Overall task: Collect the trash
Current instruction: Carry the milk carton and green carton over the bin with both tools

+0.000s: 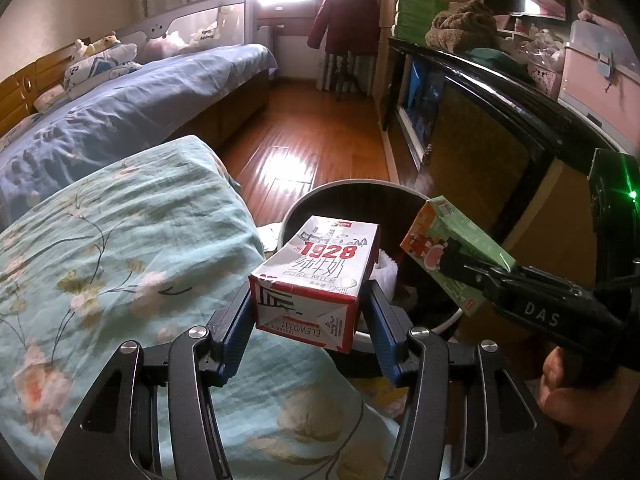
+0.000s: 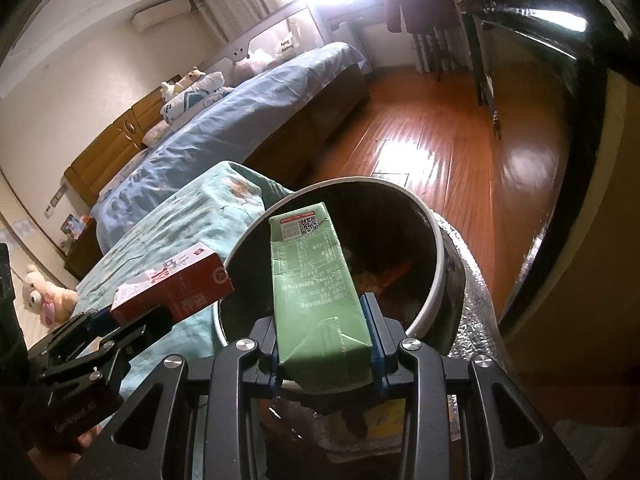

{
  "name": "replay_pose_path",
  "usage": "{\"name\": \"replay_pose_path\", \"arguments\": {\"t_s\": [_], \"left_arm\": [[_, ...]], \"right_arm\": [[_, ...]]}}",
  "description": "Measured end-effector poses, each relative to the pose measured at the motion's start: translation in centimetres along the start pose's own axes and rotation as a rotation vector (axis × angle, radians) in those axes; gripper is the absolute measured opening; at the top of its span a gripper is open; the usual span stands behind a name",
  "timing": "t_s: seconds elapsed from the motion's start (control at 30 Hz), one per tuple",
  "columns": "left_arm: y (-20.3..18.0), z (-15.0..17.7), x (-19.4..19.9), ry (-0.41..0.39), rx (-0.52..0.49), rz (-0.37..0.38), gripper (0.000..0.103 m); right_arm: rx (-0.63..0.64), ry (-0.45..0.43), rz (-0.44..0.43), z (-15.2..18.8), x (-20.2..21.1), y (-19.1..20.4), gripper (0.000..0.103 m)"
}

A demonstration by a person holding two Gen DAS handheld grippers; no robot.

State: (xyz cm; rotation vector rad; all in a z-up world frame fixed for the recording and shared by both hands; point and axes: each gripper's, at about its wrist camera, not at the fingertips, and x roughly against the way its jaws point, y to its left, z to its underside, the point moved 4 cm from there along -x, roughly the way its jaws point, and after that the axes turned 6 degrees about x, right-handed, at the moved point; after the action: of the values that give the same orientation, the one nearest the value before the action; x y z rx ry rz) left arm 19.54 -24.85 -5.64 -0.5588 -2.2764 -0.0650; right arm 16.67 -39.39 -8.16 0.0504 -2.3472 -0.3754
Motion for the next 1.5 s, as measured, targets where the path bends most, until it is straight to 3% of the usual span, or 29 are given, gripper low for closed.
{"name": "replay_pose_path", "arguments": {"t_s": [1.5], "left_arm": [[-0.1,-1.2,-2.2,0.020,0.009,0.004,0.053]], "right_arm": [[0.047,0.052,0.055,-1.6,-2.4,-0.8,0.034]]}}
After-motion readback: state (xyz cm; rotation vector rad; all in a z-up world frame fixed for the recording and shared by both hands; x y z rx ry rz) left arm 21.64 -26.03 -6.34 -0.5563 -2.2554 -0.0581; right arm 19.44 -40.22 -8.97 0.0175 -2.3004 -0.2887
